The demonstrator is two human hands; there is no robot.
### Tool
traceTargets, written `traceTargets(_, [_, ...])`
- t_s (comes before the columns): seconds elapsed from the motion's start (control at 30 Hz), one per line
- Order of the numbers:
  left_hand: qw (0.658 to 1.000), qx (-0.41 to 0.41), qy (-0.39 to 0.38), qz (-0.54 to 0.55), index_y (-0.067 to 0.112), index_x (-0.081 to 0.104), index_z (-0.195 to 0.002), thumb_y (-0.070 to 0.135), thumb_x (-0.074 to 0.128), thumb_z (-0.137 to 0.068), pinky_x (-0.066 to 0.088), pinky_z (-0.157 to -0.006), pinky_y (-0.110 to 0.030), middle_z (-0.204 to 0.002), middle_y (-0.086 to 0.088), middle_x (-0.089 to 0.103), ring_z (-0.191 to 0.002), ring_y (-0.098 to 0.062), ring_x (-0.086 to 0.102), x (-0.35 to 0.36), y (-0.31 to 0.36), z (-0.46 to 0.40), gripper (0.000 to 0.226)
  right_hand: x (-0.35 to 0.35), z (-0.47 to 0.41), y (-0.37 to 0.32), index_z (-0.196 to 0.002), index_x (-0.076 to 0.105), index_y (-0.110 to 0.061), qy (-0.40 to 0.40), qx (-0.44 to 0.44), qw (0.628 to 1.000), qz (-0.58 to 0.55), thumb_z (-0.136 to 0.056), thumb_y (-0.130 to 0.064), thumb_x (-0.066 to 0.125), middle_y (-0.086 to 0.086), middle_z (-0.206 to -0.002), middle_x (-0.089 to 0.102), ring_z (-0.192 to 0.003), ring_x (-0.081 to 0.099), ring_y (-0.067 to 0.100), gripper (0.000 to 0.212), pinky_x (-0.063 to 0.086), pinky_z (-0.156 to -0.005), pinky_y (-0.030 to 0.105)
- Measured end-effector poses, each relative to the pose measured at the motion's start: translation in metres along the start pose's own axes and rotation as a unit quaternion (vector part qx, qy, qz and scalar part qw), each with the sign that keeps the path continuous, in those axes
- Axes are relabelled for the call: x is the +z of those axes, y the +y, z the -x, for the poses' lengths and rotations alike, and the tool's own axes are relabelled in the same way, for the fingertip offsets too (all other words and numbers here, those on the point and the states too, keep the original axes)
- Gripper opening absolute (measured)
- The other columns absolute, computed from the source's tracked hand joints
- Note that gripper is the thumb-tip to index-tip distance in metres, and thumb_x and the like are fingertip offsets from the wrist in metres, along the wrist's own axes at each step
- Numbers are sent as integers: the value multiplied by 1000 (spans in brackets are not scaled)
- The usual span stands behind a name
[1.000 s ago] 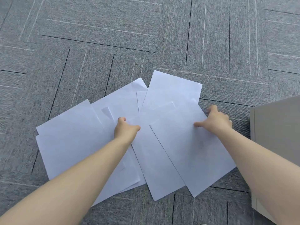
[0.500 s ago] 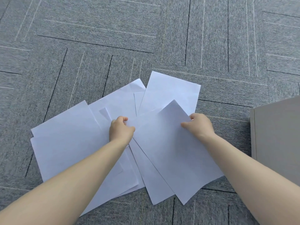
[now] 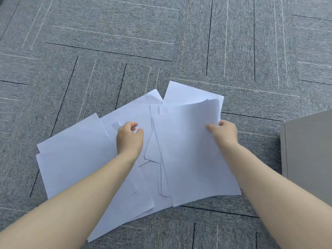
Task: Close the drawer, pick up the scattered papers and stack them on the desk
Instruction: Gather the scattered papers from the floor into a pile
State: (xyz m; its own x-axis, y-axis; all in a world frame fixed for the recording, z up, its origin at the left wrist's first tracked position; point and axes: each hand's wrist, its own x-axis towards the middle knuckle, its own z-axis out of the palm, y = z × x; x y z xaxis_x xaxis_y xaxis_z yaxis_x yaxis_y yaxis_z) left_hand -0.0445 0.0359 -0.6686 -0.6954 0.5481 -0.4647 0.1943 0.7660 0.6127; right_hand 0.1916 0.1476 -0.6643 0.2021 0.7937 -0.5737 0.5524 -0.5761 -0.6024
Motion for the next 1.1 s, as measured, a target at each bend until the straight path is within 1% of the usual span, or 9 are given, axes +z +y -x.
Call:
traceTargets(0.13, [997, -20, -76, 10, 15, 56, -126, 22, 58, -85, 42, -94, -30, -123, -4, 59, -109, -21, 57, 9, 9, -2, 41, -2, -11, -6, -65, 55, -13, 51, 23, 998, -17, -76, -20, 62, 5, -74, 62, -68, 57, 26, 15, 48, -66, 34])
traceTargets(0.2, [994, -24, -106, 12, 12, 54, -130, 20, 60, -84, 43, -93, -29, -121, -4, 60, -111, -22, 57, 15, 13, 0, 47, 1, -13, -9, -73, 60, -13, 64, 27, 998, 3, -74, -19, 60, 6, -83, 67, -74, 60, 28, 6, 52, -72, 35])
traceTargets(0.33, [988, -39, -146, 43, 10, 53, -131, 14, 62, -82, 45, -82, -28, -104, 0, 61, -93, -19, 58, 25, 16, 1, 50, -1, -19, -12, -97, 59, -16, 60, 55, 997, -6, -72, -15, 64, 6, -99, 68, -92, 66, 29, 25, 56, -85, 41])
traceTargets(0.47, [977, -61, -186, 82, 11, 48, -136, 16, 63, -80, 48, -100, -40, -121, -7, 62, -108, -23, 62, 35, 14, 6, 59, -3, -20, -11, -104, 56, -12, 47, 63, 997, 10, -75, -13, 70, 6, -98, 63, -89, 62, 28, 32, 52, -81, 36])
traceTargets(0.53, [974, -72, -188, 103, 11, 48, -136, 14, 62, -82, 51, -96, -38, -122, -8, 60, -99, -21, 64, 39, 16, 6, 56, -3, -21, -11, -98, 63, -5, 35, 68, 997, 17, -72, -15, 74, 11, -97, 70, -87, 67, 30, 30, 56, -83, 39])
traceTargets(0.67, [968, -95, -185, 143, 10, 52, -129, 9, 58, -84, 51, -70, -29, -123, -11, 61, -76, -16, 62, 40, 17, 2, 46, -7, -21, -15, -94, 62, -4, -1, 102, 995, 0, -72, -17, 76, 15, -96, 69, -88, 67, 34, 29, 55, -84, 42])
traceTargets(0.8, [966, -101, -179, 158, 14, 55, -125, 10, 58, -83, 53, -77, -33, -121, -10, 64, -76, -15, 64, 41, 12, 1, 42, -4, -21, -14, -102, 61, -3, -30, 113, 993, 9, -70, -18, 80, 16, -98, 67, -91, 67, 34, 40, 54, -84, 41])
traceTargets(0.97, [960, -109, -187, 178, 17, 57, -123, 12, 59, -82, 52, -74, -30, -116, -8, 67, -78, -14, 65, 40, 9, -1, 42, 6, -14, -12, -100, 67, -6, -54, 73, 996, 18, -61, -20, 79, 14, -94, 72, -86, 70, 34, 43, 57, -87, 49])
traceTargets(1.1, [959, -116, -182, 183, 13, 58, -123, 12, 59, -84, 53, -81, -33, -109, -7, 67, -80, -15, 64, 36, 8, 1, 39, 6, -11, -7, -111, 56, -15, -74, 20, 997, -15, -66, -9, 75, 9, -103, 69, -89, 68, 30, 49, 56, -86, 48])
